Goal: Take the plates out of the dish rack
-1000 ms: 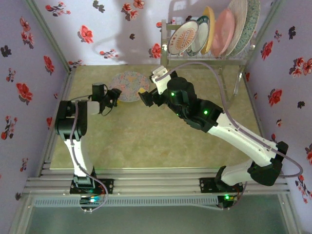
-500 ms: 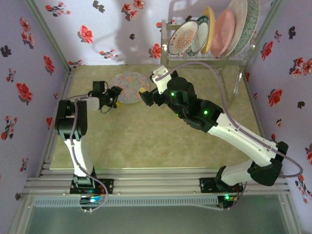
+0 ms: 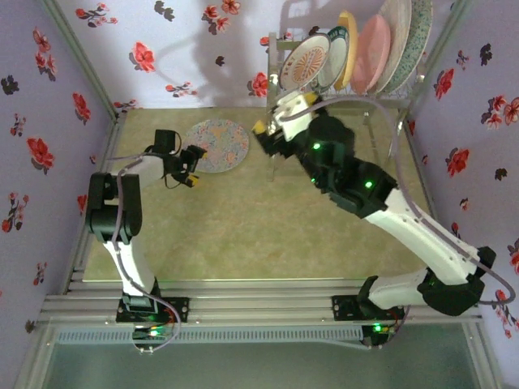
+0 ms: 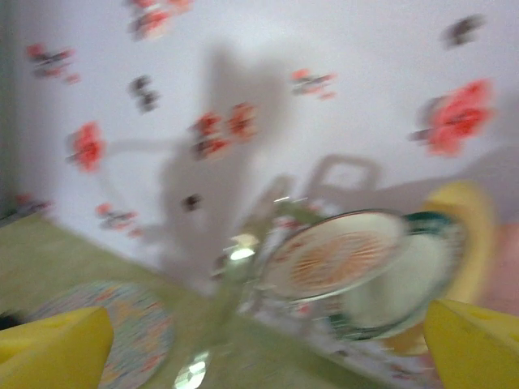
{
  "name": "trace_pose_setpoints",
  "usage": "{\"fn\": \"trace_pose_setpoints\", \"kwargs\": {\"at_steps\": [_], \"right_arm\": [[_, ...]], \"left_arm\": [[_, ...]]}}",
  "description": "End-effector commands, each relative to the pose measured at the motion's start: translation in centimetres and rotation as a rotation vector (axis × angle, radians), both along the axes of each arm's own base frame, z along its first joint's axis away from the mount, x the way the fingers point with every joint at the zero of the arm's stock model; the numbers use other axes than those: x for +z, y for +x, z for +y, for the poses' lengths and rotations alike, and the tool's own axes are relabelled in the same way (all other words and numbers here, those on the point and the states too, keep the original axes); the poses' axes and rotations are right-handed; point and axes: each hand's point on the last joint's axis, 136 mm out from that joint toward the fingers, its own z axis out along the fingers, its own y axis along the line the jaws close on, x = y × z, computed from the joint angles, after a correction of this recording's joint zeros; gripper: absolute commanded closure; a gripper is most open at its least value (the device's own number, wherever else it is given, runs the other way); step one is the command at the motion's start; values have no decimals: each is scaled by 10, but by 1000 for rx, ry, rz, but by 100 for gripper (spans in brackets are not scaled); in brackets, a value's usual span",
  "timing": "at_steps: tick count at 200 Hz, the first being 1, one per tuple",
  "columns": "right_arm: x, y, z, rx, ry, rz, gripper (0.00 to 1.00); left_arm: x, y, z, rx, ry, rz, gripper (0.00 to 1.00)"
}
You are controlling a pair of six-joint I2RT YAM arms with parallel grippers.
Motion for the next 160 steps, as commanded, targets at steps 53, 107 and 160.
{"fn": "trace_pose_setpoints", "kwargs": {"at_steps": [53,107,160], "right_arm": [[78,28,-230,-538,402,-171,1],[70,86,-277,-388,566,-107,5],[48,121,-280,-254,546,-8,9]], "left_arm": [[153,-27,-24,-58,93,-381,15],[280,-46,-74,-208,43,-759,16],[373,-92,-107,-354,13,-1096,15]]}}
